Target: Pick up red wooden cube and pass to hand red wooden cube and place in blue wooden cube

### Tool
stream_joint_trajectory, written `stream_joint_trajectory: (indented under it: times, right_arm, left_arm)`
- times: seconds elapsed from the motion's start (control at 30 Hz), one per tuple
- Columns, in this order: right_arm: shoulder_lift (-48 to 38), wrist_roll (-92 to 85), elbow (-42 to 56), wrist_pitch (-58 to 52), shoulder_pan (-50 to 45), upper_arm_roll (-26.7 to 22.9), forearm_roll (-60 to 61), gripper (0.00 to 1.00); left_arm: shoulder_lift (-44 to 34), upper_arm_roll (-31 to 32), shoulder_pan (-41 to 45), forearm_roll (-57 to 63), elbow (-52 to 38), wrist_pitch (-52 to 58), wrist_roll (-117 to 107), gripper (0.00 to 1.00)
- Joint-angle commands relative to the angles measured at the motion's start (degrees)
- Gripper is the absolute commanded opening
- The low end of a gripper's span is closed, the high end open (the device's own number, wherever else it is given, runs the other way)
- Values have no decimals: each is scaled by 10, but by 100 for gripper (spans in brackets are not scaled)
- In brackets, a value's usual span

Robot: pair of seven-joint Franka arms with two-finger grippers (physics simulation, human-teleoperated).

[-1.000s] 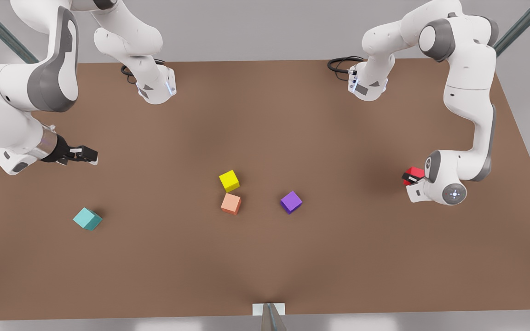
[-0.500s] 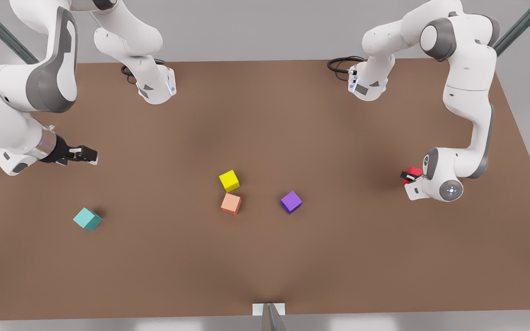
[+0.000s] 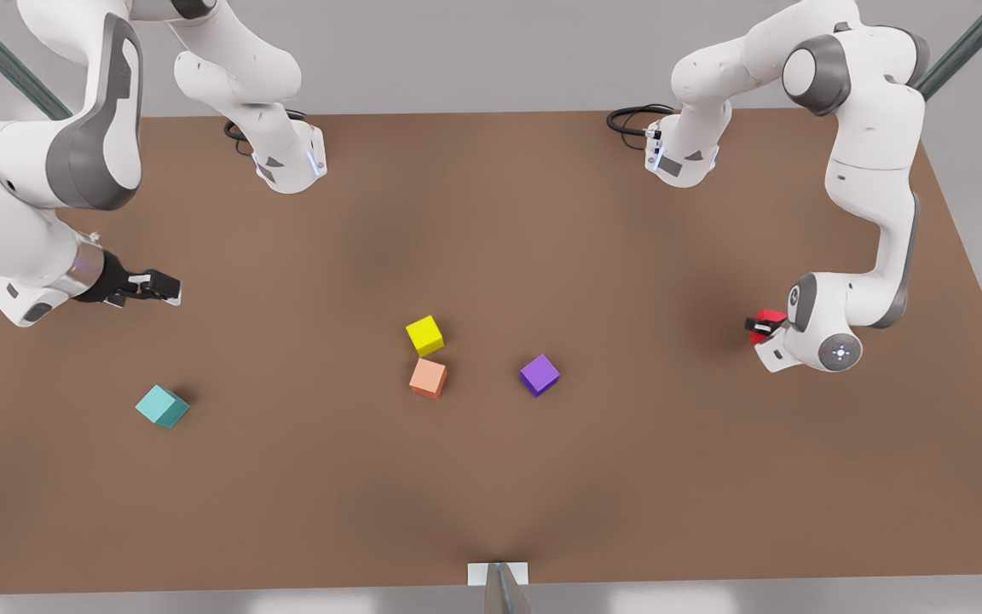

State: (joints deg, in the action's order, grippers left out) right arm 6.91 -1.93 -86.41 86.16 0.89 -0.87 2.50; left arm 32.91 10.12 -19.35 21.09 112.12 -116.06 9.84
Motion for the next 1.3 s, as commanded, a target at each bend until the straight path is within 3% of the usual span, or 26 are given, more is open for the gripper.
stream_joint_trajectory:
  times: [0.0,0.17,0.23,0.37,0.43,0.53,0.63,0.67,0.73,0.83,1.07,1.27]
  right_arm:
    - [-1,-7,0,0,0,0,1,100]
    - [12,-7,5,-1,-3,2,2,100]
    - [33,-45,30,1,-19,8,6,100]
    - [168,-325,109,-1,-12,5,207,100]
    - [269,-534,165,-1,-5,4,328,100]
    - [362,-686,193,1,-6,8,469,100]
    - [412,-793,227,20,-8,18,545,100]
    - [413,-843,230,46,-10,19,549,100]
    - [420,-977,230,88,-13,20,558,100]
    - [430,-1043,229,89,-17,32,576,100]
    - [480,-1144,230,161,-34,162,639,100]
    - [467,-1215,186,163,-56,167,687,100]
  left_arm:
    - [1,0,0,-1,-1,-1,-73,76]
    - [-2,10,-1,-7,-16,15,-71,71]
    - [-1,29,-3,-75,-53,72,-70,70]
    - [-1,46,-3,-132,-67,93,-71,69]
    - [12,106,4,-355,-118,162,-72,69]
    - [148,242,15,-467,-254,161,-70,69]
    - [214,363,29,-529,-278,58,-53,69]
    - [225,378,30,-563,-279,46,-49,69]
    - [226,379,51,-663,-290,41,-48,69]
    - [233,379,49,-671,-291,32,-1,69]
    - [237,379,49,-671,-291,33,1,69]
    - [239,379,50,-671,-291,31,0,69]
